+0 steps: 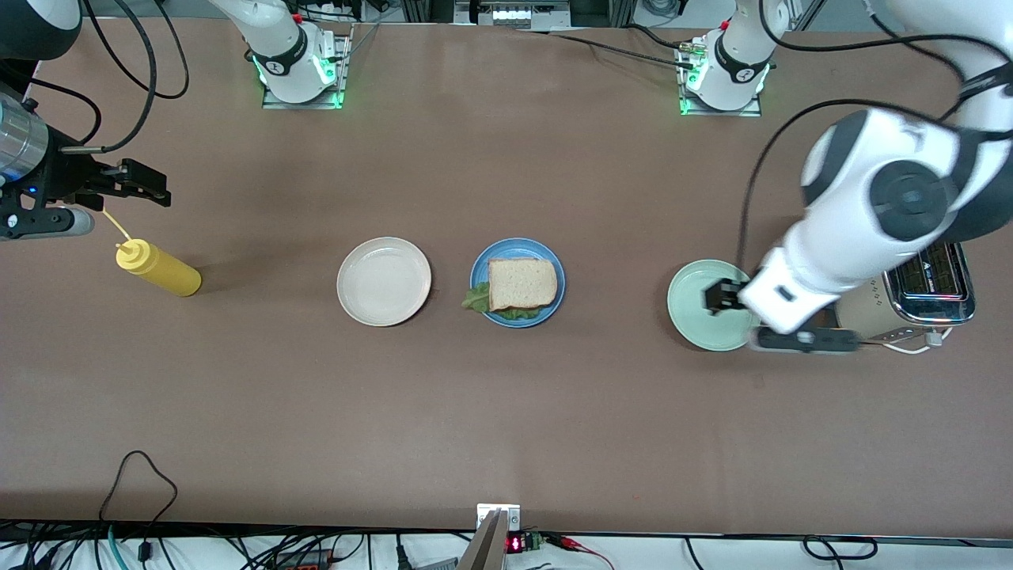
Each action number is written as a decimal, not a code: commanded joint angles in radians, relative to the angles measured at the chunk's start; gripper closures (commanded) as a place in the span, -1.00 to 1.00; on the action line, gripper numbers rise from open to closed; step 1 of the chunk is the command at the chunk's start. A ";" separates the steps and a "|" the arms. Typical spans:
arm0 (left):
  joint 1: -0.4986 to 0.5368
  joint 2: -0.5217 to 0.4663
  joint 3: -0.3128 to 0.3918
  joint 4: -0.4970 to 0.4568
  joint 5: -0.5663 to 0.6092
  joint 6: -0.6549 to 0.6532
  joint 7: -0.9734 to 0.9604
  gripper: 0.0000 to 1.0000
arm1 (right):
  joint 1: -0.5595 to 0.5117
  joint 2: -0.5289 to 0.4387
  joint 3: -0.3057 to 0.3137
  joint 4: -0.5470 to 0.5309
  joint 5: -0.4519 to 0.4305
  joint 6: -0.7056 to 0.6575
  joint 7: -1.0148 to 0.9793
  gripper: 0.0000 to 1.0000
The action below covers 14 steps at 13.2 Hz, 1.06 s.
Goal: Make sandwich in blue plate with both arms
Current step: 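Open the left gripper and withdraw it toward the toaster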
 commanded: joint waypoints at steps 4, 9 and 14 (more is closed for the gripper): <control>-0.210 -0.214 0.482 -0.055 -0.216 -0.076 0.260 -1.00 | -0.010 -0.006 0.002 0.002 -0.003 -0.007 0.010 -1.00; -0.170 -0.404 0.471 -0.268 -0.215 -0.081 0.305 -1.00 | -0.010 -0.007 0.002 0.002 -0.003 -0.007 0.010 -1.00; -0.166 -0.461 0.471 -0.340 -0.213 -0.094 0.308 -1.00 | -0.010 -0.006 0.002 0.002 -0.003 -0.007 0.010 -1.00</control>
